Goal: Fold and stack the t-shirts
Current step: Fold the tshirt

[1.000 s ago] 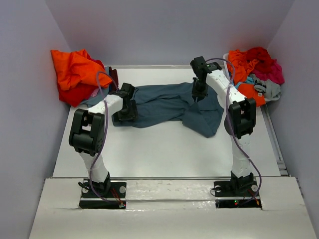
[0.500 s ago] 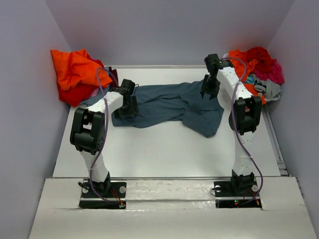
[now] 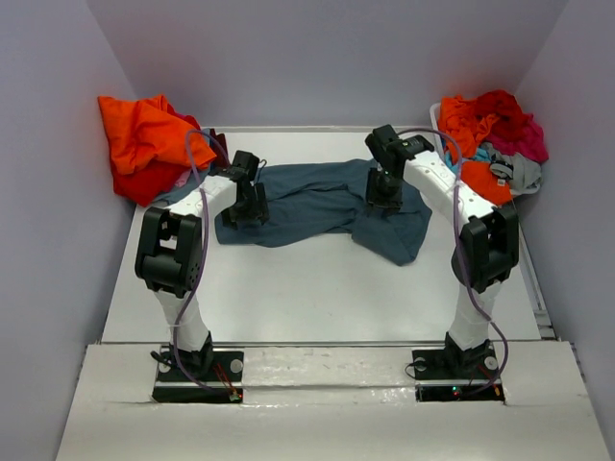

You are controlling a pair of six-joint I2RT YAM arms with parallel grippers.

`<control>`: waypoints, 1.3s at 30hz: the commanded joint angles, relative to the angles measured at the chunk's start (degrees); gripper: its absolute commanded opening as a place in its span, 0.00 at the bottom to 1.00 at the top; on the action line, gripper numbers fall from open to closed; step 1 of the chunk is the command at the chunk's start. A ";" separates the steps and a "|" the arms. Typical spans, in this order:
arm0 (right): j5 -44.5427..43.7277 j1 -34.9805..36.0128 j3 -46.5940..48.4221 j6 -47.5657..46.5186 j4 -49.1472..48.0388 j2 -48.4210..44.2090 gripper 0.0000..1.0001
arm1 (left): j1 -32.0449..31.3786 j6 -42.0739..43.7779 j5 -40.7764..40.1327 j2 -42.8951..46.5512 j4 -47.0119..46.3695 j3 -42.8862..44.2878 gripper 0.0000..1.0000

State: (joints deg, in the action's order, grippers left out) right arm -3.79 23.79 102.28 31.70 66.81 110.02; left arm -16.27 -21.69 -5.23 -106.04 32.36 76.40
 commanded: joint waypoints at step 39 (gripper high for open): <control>2.39 7.15 -5.07 -0.33 -10.03 8.11 0.44 | 0.28 1.30 -2.15 1.27 1.13 2.44 0.81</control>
State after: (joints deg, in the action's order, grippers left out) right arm -0.84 30.46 95.13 31.29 58.13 116.77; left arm -16.27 -21.04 -6.55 -106.04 32.58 78.04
